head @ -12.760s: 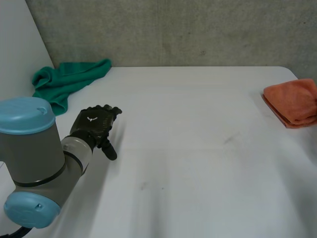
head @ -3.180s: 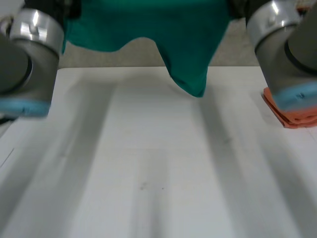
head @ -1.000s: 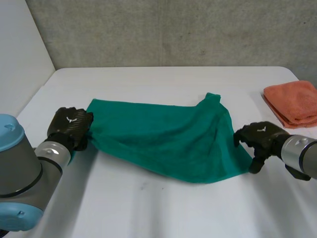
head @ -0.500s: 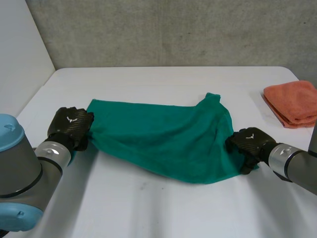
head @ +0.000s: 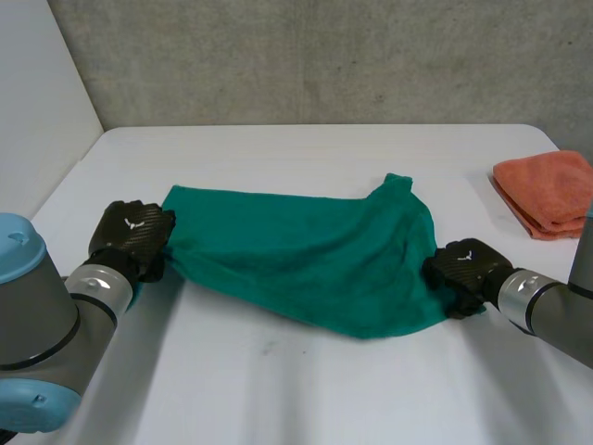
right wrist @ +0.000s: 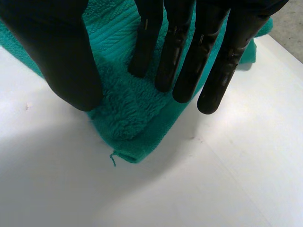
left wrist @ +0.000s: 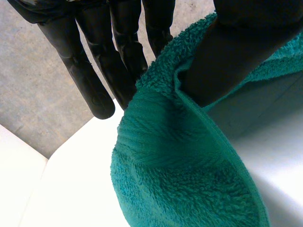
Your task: Fold the laundry.
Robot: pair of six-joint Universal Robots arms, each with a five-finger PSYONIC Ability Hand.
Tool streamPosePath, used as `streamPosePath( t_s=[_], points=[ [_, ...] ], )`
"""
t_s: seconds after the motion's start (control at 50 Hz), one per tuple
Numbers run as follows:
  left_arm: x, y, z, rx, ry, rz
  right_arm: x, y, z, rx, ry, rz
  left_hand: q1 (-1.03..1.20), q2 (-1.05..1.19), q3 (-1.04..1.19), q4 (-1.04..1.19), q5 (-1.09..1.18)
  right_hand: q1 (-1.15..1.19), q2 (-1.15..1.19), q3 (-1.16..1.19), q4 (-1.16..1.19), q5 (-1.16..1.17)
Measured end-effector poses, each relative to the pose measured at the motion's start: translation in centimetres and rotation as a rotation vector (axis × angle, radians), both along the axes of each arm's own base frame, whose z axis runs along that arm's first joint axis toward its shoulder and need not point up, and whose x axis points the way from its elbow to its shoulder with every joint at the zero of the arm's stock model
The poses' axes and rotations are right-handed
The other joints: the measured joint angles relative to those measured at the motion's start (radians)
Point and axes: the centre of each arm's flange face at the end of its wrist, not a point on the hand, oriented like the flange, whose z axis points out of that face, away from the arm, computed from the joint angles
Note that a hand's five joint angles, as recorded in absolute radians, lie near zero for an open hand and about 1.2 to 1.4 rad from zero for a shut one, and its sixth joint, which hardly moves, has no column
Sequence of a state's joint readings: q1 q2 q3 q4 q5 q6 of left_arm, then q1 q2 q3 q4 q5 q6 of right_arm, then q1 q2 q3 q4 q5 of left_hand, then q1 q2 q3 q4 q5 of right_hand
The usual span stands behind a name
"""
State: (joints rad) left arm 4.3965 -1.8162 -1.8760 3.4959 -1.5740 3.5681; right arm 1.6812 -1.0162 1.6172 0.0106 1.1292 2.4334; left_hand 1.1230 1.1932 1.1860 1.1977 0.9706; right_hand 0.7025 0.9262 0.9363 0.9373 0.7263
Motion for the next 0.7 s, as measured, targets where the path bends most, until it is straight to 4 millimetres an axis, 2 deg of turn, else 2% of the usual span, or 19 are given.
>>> streamPosePath(
  t_s=[0.16, 0.18, 0.24, 0.42, 0.48, 0.54, 0.56, 0.64, 0.7],
  points=[
    [0.0, 0.0, 0.1, -0.002, 0.001, 0.0, 0.1, -0.2, 0.1, -0.006, -0.002, 0.0, 0.0, 0.0, 0.0, 0.0, 0.0, 0.109, 0.185, 0.176, 0.184, 0.188],
    [0.0, 0.0, 0.1, -0.002, 0.001, 0.0, 0.1, -0.3, 0.1, -0.007, -0.003, 0.0, 0.0, 0.0, 0.0, 0.0, 0.0, 0.18, 0.227, 0.213, 0.222, 0.229],
    [0.0, 0.0, 0.1, -0.003, 0.001, 0.0, 0.1, -0.3, 0.2, -0.01, -0.006, 0.001, 0.0, 0.0, 0.0, 0.0, 0.0, 0.274, 0.248, 0.242, 0.25, 0.264],
    [0.0, 0.4, 0.0, 0.019, -0.012, -0.003, 0.1, -0.5, 1.2, -0.032, -0.007, -0.003, 0.0, 0.0, 0.0, 0.0, 0.0, 0.274, 0.248, 0.242, 0.25, 0.264],
    [0.1, 0.8, 0.2, 0.043, -0.026, -0.004, -0.1, -0.5, 2.4, -0.048, 0.004, -0.01, 0.0, 0.0, 0.0, 0.0, 0.0, 0.274, 0.248, 0.242, 0.25, 0.264],
    [0.5, 1.8, 0.6, 0.09, -0.049, -0.006, -0.9, 0.1, 5.3, -0.063, 0.053, -0.029, 0.0, 0.0, 0.0, 0.0, 0.0, 0.274, 0.248, 0.242, 0.25, 0.264],
    [0.5, 2.0, 0.7, 0.098, -0.052, -0.006, -1.0, 0.2, 5.8, -0.062, 0.064, -0.033, 0.0, 0.0, 0.0, 0.0, 0.0, 0.274, 0.248, 0.242, 0.25, 0.264],
    [1.1, 3.7, 1.8, 0.164, -0.089, -0.012, -2.9, 2.4, 9.4, -0.03, 0.199, -0.053, 0.0, 0.0, 0.0, 0.0, 0.0, 0.274, 0.248, 0.242, 0.25, 0.264],
    [1.5, 5.1, 2.8, 0.193, -0.116, -0.023, -3.9, 4.3, 10.9, 0.009, 0.309, -0.038, 0.0, 0.0, 0.002, 0.0, 0.0, 0.274, 0.248, 0.242, 0.25, 0.264]
  ],
)
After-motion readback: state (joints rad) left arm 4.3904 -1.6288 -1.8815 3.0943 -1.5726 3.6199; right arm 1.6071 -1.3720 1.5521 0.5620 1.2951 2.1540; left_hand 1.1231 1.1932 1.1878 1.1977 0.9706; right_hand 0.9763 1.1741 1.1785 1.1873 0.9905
